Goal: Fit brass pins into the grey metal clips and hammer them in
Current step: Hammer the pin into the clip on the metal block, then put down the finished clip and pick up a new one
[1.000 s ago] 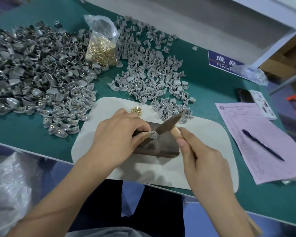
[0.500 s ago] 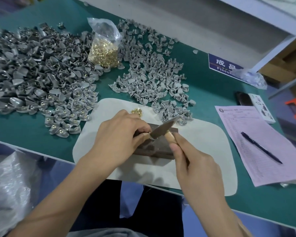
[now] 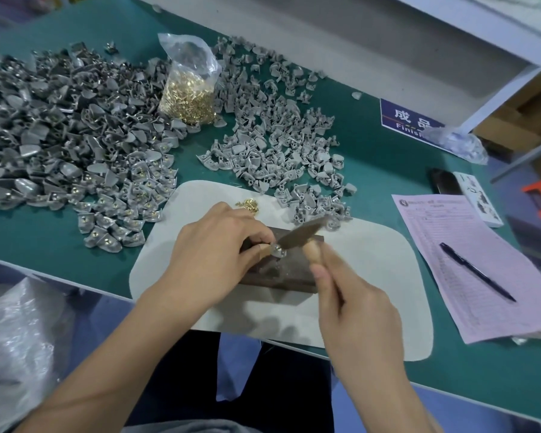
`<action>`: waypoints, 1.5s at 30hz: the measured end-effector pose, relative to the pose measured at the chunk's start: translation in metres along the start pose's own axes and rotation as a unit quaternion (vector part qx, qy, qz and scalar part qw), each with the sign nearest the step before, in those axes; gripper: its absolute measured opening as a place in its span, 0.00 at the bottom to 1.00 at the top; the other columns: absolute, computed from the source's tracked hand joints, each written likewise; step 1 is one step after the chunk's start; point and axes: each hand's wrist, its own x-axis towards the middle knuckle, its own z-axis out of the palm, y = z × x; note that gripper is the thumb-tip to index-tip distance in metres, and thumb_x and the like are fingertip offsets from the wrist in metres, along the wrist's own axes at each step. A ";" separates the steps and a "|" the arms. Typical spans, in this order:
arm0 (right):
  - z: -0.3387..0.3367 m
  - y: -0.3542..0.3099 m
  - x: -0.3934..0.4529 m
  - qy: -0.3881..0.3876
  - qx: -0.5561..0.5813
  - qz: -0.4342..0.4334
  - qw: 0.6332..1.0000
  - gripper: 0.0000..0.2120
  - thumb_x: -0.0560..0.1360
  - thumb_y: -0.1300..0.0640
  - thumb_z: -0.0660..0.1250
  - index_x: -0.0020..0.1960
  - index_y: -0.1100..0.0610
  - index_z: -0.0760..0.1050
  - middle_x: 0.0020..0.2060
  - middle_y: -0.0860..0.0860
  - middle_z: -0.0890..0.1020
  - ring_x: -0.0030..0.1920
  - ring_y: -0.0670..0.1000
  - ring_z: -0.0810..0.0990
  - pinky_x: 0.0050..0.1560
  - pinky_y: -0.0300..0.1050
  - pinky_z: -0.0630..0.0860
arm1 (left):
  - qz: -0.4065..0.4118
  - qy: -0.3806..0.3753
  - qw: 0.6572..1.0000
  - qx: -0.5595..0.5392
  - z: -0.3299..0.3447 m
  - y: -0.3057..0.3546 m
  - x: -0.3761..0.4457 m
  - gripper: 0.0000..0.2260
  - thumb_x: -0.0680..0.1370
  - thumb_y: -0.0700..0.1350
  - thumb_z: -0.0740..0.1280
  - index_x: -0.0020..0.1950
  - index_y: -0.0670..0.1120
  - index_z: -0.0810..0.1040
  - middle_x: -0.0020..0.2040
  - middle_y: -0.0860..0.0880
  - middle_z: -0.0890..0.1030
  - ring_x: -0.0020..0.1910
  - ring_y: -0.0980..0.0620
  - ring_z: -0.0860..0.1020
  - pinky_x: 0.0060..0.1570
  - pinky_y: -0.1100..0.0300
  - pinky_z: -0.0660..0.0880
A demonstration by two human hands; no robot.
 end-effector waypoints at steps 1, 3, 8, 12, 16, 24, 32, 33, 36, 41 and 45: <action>-0.001 0.001 0.001 -0.030 -0.016 0.005 0.999 0.19 0.82 0.37 0.52 0.69 0.33 0.72 0.47 0.40 0.86 0.43 0.51 0.82 0.37 0.49 0.77 | 0.001 0.000 1.000 0.005 0.000 0.000 0.000 0.03 0.76 0.59 0.71 0.47 0.64 0.80 0.43 0.62 0.78 0.48 0.58 0.70 0.36 0.59 0.69; -0.004 0.004 0.001 -0.013 -0.018 0.014 1.000 0.18 0.83 0.36 0.52 0.70 0.30 0.70 0.49 0.39 0.86 0.44 0.49 0.82 0.38 0.48 0.78 | 0.003 -0.004 1.000 0.009 -0.001 0.000 0.000 0.03 0.76 0.59 0.71 0.47 0.64 0.79 0.43 0.62 0.78 0.48 0.58 0.70 0.36 0.59 0.68; -0.002 0.022 0.002 0.072 -0.027 0.084 0.994 0.19 0.84 0.44 0.54 0.73 0.36 0.71 0.52 0.40 0.82 0.42 0.48 0.75 0.39 0.46 0.70 | -0.001 -0.007 1.000 0.000 0.001 -0.001 -0.001 0.02 0.76 0.58 0.71 0.47 0.64 0.79 0.44 0.62 0.78 0.49 0.59 0.69 0.36 0.62 0.66; 0.002 0.049 0.005 0.027 -0.086 0.185 0.979 0.20 0.83 0.52 0.60 0.73 0.41 0.73 0.51 0.47 0.79 0.41 0.54 0.74 0.40 0.48 0.66 | -0.009 -0.011 1.000 -0.002 0.001 -0.001 -0.001 0.02 0.76 0.58 0.71 0.47 0.64 0.79 0.43 0.62 0.78 0.48 0.59 0.69 0.37 0.60 0.68; 0.007 0.048 0.003 -0.022 -0.178 0.215 0.960 0.19 0.82 0.52 0.62 0.72 0.41 0.74 0.57 0.52 0.78 0.57 0.60 0.72 0.49 0.52 0.68 | -0.008 -0.006 1.000 -0.001 0.002 0.001 -0.001 0.02 0.76 0.58 0.70 0.47 0.63 0.80 0.43 0.62 0.78 0.48 0.59 0.69 0.38 0.59 0.69; 0.020 -0.011 0.040 0.000 0.005 -0.092 0.996 0.07 0.77 0.50 0.72 0.54 0.46 0.84 0.48 0.43 0.84 0.53 0.53 0.79 0.54 0.58 0.73 | -0.021 0.032 0.999 -0.028 0.003 0.001 -0.015 0.03 0.77 0.53 0.71 0.49 0.59 0.79 0.45 0.61 0.76 0.50 0.58 0.70 0.37 0.63 0.67; 0.070 -0.077 0.055 -0.135 0.026 -0.175 0.975 0.02 0.77 0.50 0.72 0.46 0.43 0.83 0.44 0.39 0.82 0.52 0.46 0.77 0.55 0.51 0.69 | -0.107 0.123 0.985 -0.047 -0.024 -0.049 -0.058 0.03 0.75 0.52 0.72 0.46 0.58 0.79 0.43 0.61 0.74 0.46 0.60 0.70 0.35 0.56 0.72; 0.078 -0.085 0.055 -0.152 0.020 -0.192 0.969 0.02 0.77 0.50 0.71 0.46 0.44 0.82 0.44 0.40 0.82 0.52 0.47 0.76 0.55 0.50 0.68 | -0.122 0.128 0.984 -0.038 -0.027 -0.057 -0.065 0.03 0.75 0.52 0.72 0.46 0.57 0.79 0.43 0.61 0.74 0.46 0.59 0.71 0.36 0.56 0.73; 0.100 -0.108 0.051 -0.186 0.010 -0.223 0.957 0.02 0.76 0.50 0.70 0.46 0.46 0.82 0.43 0.42 0.82 0.51 0.49 0.77 0.55 0.51 0.68 | -0.155 0.133 0.979 -0.014 -0.033 -0.077 -0.083 0.05 0.75 0.51 0.72 0.48 0.57 0.78 0.45 0.60 0.75 0.49 0.57 0.74 0.38 0.58 0.74; 0.126 -0.124 0.048 -0.202 0.015 -0.225 0.953 0.01 0.75 0.52 0.71 0.46 0.48 0.82 0.44 0.44 0.81 0.50 0.51 0.76 0.51 0.50 0.69 | -0.211 0.152 0.966 0.014 -0.037 -0.097 -0.098 0.09 0.75 0.53 0.73 0.53 0.58 0.76 0.49 0.61 0.77 0.51 0.57 0.74 0.36 0.56 0.77; 0.136 -0.127 0.051 -0.207 0.036 -0.221 0.952 0.01 0.76 0.52 0.71 0.47 0.48 0.82 0.44 0.44 0.81 0.49 0.50 0.76 0.52 0.51 0.71 | -0.224 0.154 0.962 0.021 -0.042 -0.104 -0.100 0.08 0.76 0.52 0.71 0.52 0.58 0.76 0.48 0.61 0.77 0.51 0.56 0.74 0.36 0.56 0.76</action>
